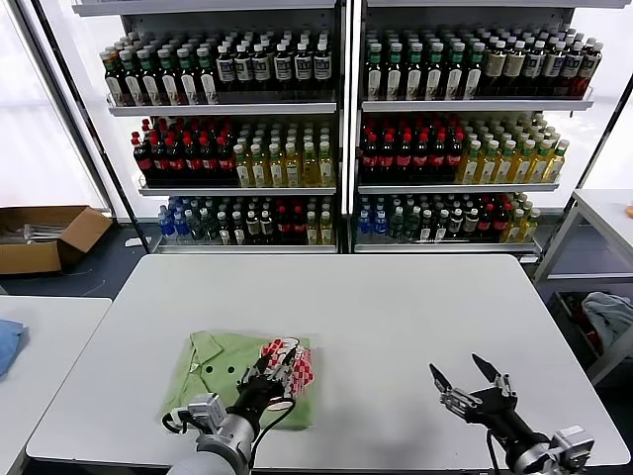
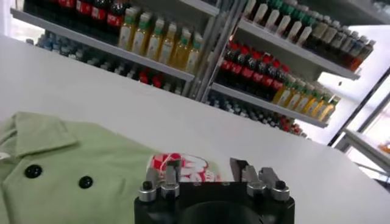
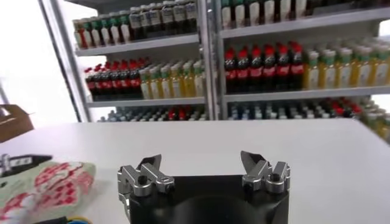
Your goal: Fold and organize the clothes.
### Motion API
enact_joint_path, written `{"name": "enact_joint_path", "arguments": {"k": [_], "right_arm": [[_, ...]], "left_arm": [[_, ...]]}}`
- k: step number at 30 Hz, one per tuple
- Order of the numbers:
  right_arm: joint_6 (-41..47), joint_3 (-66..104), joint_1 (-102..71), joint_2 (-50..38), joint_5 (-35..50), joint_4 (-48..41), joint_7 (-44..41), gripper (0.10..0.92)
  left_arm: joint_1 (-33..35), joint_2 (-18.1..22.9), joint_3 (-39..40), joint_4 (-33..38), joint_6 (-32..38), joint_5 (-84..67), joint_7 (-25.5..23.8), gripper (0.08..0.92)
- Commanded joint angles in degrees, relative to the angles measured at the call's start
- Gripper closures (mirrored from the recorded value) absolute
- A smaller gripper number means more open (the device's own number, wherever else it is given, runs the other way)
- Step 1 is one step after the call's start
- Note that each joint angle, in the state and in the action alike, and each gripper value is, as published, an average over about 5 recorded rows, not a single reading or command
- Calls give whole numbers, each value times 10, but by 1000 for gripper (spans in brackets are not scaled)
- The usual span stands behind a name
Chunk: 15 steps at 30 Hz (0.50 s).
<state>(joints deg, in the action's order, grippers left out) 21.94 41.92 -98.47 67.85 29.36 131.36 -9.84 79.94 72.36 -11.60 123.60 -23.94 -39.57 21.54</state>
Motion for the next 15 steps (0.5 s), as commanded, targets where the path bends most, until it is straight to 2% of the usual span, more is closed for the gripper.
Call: {"name": "enact_joint_path", "arguments": {"k": [1,5,9,15], "right_arm": [[61,-228,126,21,-25,-59,44,203],[79,-332,206,49,-32,-122,67,203],[79,-386,250,74,-45,-183,72,203],[80,-421,289,104,-49,-245,73,203]], "left_arm": [[22,-22,-95,64,-1,-38,-23,439],[40,-45,-174,94,-5,-54,-31,327],[61,-47,-204,118,-4,-55,-29,218],[85,-18,-198,131,-3,-40,-31,178]]}}
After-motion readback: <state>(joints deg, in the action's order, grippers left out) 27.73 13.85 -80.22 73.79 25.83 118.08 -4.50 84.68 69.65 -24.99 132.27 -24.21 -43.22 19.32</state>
